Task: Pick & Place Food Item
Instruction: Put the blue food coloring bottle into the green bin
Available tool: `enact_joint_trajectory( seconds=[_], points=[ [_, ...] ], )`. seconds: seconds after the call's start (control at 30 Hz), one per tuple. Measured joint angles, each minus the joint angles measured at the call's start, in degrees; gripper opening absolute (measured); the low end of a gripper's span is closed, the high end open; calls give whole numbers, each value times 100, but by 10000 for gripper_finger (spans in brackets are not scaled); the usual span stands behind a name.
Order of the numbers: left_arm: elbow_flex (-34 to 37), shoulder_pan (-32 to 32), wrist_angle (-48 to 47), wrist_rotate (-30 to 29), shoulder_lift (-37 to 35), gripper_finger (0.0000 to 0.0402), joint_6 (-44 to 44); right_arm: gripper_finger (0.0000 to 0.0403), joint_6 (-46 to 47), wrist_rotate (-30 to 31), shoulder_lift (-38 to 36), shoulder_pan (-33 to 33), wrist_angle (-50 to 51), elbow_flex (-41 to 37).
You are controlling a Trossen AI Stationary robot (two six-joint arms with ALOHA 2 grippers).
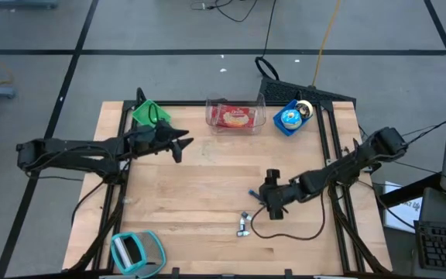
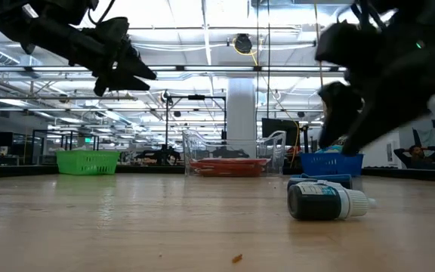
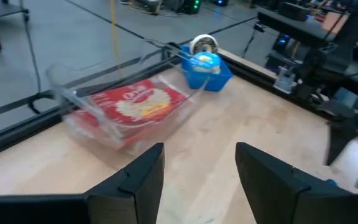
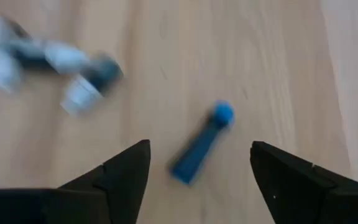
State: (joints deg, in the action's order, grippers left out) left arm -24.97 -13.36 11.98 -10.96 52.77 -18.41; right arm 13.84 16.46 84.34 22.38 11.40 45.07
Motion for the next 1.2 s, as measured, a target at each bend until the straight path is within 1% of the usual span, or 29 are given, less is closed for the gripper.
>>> enact_joint_trajectory(
  seconds=[0.07, 0.27, 0.43, 0.53, 0.6, 0.7, 0.77, 0.83, 1.0, 1.1, 1.2],
  points=[
    [0, 84, 212, -1, 184, 203, -8, 271, 222, 135, 150, 106, -71, -7],
    [7, 183, 781, -1, 712, 199, -17, 262, 541, 130, 345, 157, -128, 6],
    [9, 183, 1132, 2, 1125, 194, 23, 250, 647, -171, 367, -4, -213, -17],
    [9, 184, 1266, 35, 1304, 194, 121, 243, 654, -171, 367, -114, -578, -264],
    [9, 183, 1351, 200, 1382, 195, 298, 238, 737, -300, 369, -200, -865, -490],
    [9, 226, 1540, 761, 1452, 194, 601, 230, 872, -577, 367, -339, -1473, -832],
    [9, 288, 1610, 1097, 1451, 191, 839, 224, 904, -605, 369, -393, -1791, -1032],
    [9, 377, 1638, 1283, 1451, 187, 1035, 218, 888, -601, 368, -422, -2031, -1184],
    [9, 576, 1828, 1413, 1449, 180, 1357, 200, 676, -584, 356, -429, -2156, -1346],
    [9, 650, 1871, 1411, 1451, 179, 1384, 185, 634, -450, 356, -427, -2143, -1363],
    [9, 674, 1933, 1398, 1449, 181, 1359, 166, 600, -448, 358, -428, -2128, -1363]
  ],
)
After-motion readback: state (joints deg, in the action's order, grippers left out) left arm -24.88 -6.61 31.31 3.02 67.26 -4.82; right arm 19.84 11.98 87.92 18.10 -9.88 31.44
